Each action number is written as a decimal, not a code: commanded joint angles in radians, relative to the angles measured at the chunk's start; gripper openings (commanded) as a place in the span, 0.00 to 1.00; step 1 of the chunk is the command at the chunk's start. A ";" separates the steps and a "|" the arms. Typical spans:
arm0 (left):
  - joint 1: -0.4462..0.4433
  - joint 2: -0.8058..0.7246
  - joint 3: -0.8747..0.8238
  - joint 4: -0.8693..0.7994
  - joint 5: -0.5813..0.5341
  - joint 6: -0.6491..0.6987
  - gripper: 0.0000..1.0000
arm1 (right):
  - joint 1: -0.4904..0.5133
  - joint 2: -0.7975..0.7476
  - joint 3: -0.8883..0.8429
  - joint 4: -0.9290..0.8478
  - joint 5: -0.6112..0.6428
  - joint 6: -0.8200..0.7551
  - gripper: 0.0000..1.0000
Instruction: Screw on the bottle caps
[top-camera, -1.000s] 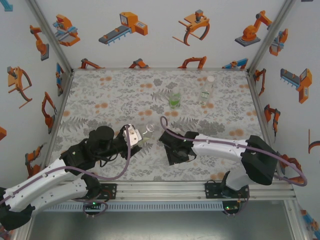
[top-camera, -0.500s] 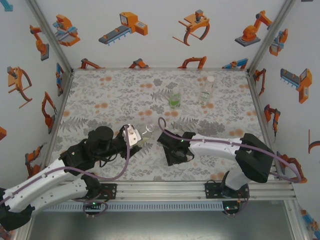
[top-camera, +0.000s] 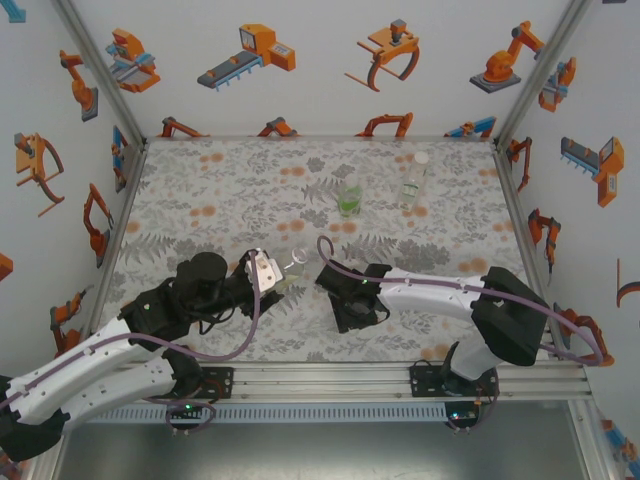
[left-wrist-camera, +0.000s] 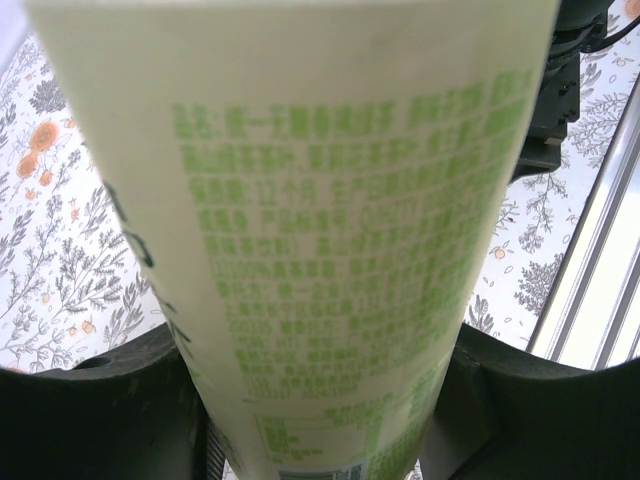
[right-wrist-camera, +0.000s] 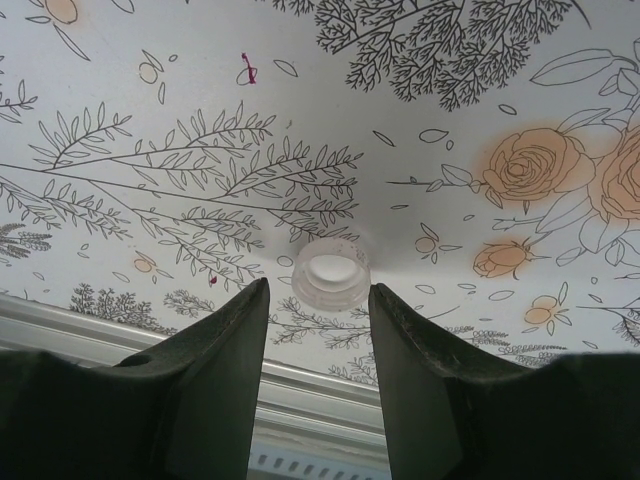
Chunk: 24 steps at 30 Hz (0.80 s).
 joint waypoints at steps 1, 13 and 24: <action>0.001 -0.001 -0.008 0.030 0.006 -0.013 0.00 | 0.005 -0.011 0.016 -0.019 0.016 -0.006 0.45; 0.001 -0.002 -0.011 0.032 0.004 -0.013 0.00 | 0.006 -0.003 0.017 0.011 0.009 -0.010 0.45; 0.001 -0.001 -0.012 0.034 0.002 -0.015 0.00 | 0.006 0.046 -0.004 0.031 0.005 -0.012 0.45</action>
